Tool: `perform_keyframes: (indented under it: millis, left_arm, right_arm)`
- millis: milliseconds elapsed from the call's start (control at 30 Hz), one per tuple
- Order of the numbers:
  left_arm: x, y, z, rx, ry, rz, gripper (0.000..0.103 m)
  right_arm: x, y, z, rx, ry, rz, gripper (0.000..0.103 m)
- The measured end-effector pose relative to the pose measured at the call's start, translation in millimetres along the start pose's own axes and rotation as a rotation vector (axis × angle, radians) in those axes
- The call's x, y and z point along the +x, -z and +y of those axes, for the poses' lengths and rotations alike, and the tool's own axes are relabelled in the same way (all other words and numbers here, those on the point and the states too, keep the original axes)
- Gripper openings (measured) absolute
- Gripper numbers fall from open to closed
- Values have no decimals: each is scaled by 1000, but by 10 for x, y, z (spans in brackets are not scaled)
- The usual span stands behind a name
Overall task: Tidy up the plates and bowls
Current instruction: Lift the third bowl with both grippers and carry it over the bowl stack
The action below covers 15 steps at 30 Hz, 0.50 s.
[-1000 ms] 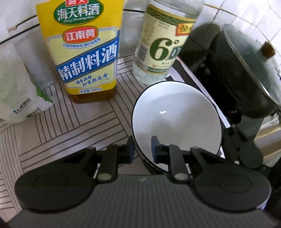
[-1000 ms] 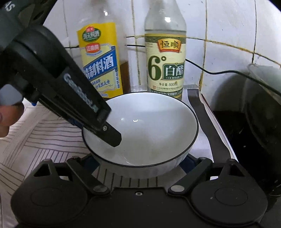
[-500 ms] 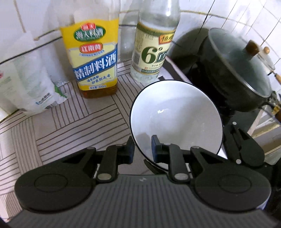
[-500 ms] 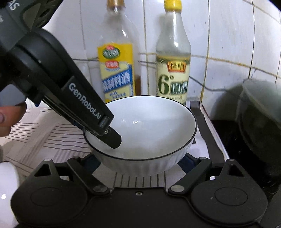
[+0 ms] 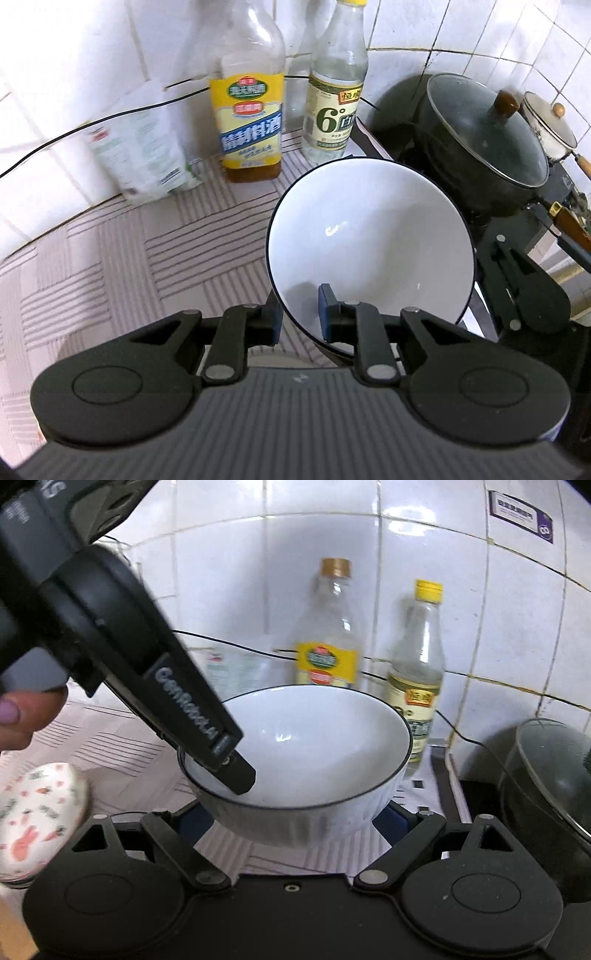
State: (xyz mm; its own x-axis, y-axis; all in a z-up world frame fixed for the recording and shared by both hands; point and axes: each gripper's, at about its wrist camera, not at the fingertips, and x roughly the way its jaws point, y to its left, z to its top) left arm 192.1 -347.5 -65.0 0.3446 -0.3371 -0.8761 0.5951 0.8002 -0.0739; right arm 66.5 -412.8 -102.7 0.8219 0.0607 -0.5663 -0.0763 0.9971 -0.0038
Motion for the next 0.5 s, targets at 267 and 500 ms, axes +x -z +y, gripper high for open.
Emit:
perform_keyframes:
  millis: [267, 500]
  left_arm:
    - [-314, 311, 58, -69, -37, 3, 18]
    - [-407, 573, 128, -104, -93, 31, 18]
  right_arm:
    - [-260, -2, 190, -48, -92, -18, 94]
    - [-378, 40, 397, -52, -187, 16, 94]
